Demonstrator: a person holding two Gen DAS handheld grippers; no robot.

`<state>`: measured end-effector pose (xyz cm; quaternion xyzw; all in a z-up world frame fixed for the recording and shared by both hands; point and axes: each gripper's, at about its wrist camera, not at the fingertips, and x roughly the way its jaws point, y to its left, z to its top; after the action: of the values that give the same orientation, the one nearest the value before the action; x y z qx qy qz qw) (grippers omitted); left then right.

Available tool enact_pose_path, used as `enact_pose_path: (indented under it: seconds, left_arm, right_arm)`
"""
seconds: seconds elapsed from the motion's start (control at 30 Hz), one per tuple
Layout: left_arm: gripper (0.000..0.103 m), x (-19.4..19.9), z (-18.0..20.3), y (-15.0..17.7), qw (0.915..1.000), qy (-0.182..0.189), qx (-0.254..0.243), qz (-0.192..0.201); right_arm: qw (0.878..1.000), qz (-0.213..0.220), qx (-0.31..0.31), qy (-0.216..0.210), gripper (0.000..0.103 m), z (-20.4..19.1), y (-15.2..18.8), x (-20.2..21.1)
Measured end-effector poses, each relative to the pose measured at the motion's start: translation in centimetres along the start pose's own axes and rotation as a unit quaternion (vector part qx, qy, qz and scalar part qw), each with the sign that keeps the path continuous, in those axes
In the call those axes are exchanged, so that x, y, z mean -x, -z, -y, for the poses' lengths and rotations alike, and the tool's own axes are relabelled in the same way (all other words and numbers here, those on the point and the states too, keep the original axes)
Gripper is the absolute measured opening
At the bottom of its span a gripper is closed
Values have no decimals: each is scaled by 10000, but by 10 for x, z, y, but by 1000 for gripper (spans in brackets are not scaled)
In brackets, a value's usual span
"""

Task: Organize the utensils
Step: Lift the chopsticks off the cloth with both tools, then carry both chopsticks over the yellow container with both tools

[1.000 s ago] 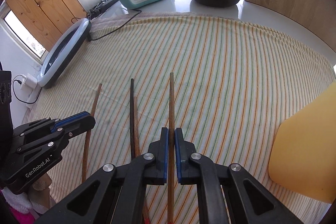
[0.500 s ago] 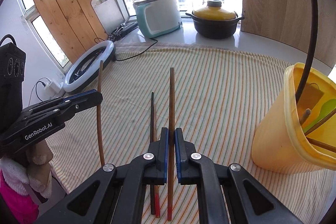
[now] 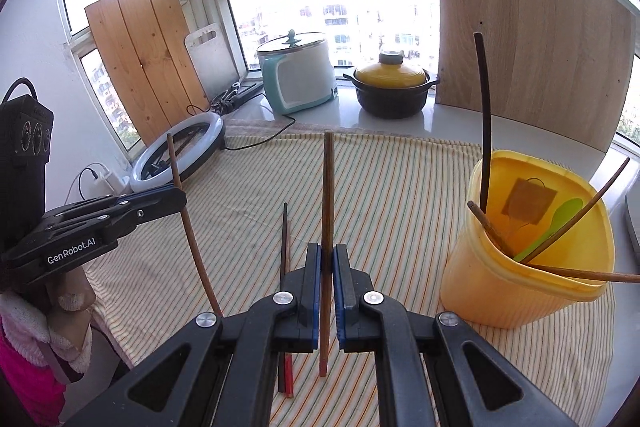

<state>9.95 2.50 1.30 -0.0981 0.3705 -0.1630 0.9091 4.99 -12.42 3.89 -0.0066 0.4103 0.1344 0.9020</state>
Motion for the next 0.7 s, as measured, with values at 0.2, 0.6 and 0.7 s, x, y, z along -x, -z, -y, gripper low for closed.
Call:
enact_pose_path:
  seconds: [0.2, 0.6, 0.7]
  left_arm:
    - [4, 13, 10, -7, 9997, 80, -107, 191]
    - [4, 25, 35, -21, 9981, 239, -366, 429]
    - [4, 27, 42, -25, 9976, 293, -414, 467]
  right_arm:
    - [9996, 297, -5, -43, 3, -2, -1, 18]
    - [9967, 801, -132, 16, 3, 7, -9, 65]
    - [9953, 948, -178, 64, 3, 13, -11, 79]
